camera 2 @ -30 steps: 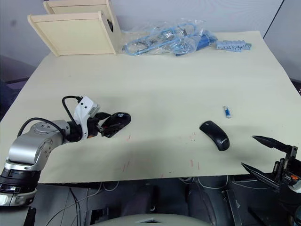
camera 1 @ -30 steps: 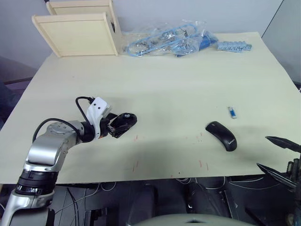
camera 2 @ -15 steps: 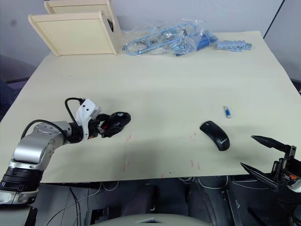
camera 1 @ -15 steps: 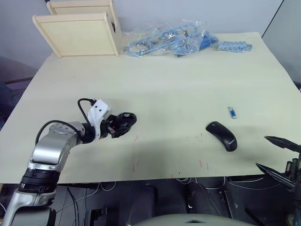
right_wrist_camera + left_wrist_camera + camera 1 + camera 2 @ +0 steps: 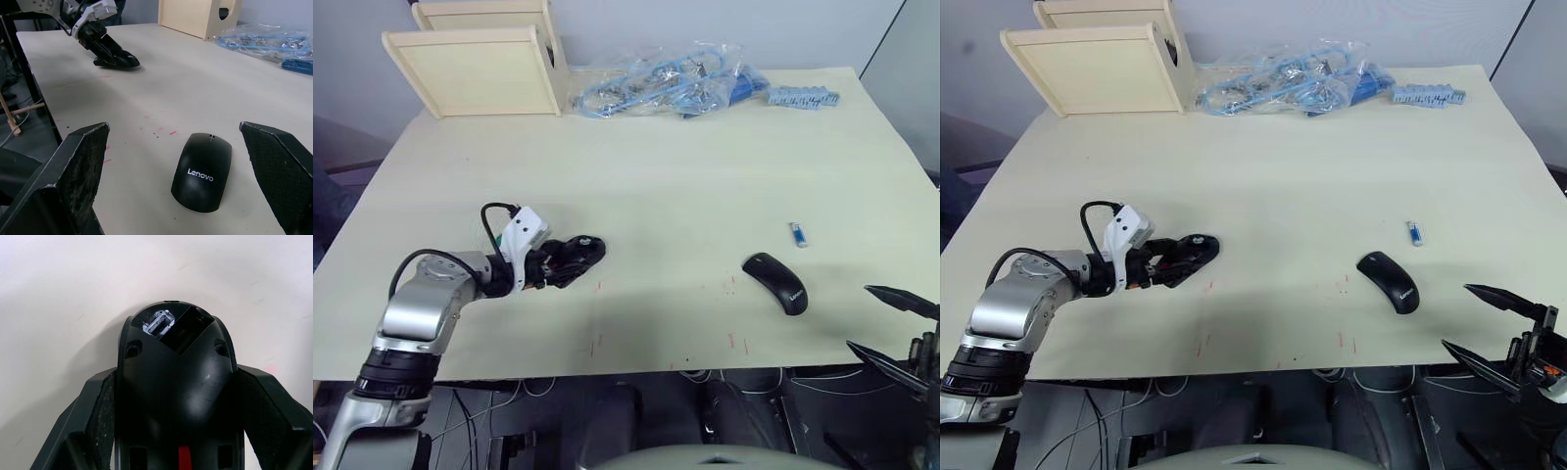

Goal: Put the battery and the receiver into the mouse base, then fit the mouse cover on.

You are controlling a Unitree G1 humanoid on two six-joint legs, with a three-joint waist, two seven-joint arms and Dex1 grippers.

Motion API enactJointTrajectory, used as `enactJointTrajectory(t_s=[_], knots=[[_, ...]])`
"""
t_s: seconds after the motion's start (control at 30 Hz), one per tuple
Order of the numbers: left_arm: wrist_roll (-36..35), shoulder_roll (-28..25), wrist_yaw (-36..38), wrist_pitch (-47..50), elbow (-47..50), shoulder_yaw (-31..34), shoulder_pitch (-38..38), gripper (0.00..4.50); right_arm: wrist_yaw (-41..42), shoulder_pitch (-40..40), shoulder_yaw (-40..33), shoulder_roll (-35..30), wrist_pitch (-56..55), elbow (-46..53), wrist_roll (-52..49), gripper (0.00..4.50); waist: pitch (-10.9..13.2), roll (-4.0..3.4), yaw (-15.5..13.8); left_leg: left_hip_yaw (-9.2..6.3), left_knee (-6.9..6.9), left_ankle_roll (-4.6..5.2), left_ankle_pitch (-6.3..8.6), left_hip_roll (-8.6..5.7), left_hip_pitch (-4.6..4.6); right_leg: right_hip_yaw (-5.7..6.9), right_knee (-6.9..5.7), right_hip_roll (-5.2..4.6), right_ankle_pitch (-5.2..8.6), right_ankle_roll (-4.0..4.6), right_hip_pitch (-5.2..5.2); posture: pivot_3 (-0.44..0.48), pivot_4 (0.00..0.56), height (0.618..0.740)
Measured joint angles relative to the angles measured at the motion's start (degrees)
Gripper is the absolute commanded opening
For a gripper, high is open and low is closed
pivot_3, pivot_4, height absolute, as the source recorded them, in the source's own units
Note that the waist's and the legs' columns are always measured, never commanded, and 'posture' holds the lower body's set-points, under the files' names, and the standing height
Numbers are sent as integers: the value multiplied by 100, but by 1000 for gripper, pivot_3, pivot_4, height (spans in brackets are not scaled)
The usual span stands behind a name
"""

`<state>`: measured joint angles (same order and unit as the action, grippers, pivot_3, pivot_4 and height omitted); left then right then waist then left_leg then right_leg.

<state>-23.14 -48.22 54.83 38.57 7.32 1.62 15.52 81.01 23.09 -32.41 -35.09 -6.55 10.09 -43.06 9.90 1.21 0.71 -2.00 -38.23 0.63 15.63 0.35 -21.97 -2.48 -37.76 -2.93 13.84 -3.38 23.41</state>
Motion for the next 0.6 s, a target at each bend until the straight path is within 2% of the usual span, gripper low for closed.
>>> enactJointTrajectory(t_s=[0.03, 0.1, 0.33, 0.37, 0.6], knots=[[40, -237, 457, -169, 475, -345, 49, 2938, -10, 8, 0, -11, 5, 0, 0, 4500, 0, 0, 0, 3, -1, 0, 0, 0, 0, -3, 1, -1, 0, 0, 0, 0, 150, 740], [39, -222, 542, -193, 650, -454, 109, 2938, -14, 0, -1, -12, 6, 1, 1, 4500, -1, -2, -6, 3, -1, 0, 0, -1, 0, -3, 0, -2, 0, 0, 0, 0, 150, 740], [374, 227, 219, 30, 1320, -1373, 557, 2938, -144, 141, 0, -35, 135, 133, 26, 4500, 0, -1, -5, 1, -3, 0, 0, -4, 0, -3, -2, 1, 0, -1, -1, 0, 150, 740], [467, 286, 187, 76, 1352, -1611, 681, 2938, -178, 157, 0, -45, 163, 205, 30, 4500, 0, -1, -2, 1, -5, 0, 0, -5, -1, -3, -2, 2, 0, -1, -1, 0, 150, 740], [723, 538, 249, 132, 1179, -2109, 1181, 2938, -448, 239, -6, -120, 408, 508, 31, 4500, 0, -1, 16, 1, -7, 1, 0, -4, 0, -6, -4, 7, 1, 0, -1, 0, 150, 740]])
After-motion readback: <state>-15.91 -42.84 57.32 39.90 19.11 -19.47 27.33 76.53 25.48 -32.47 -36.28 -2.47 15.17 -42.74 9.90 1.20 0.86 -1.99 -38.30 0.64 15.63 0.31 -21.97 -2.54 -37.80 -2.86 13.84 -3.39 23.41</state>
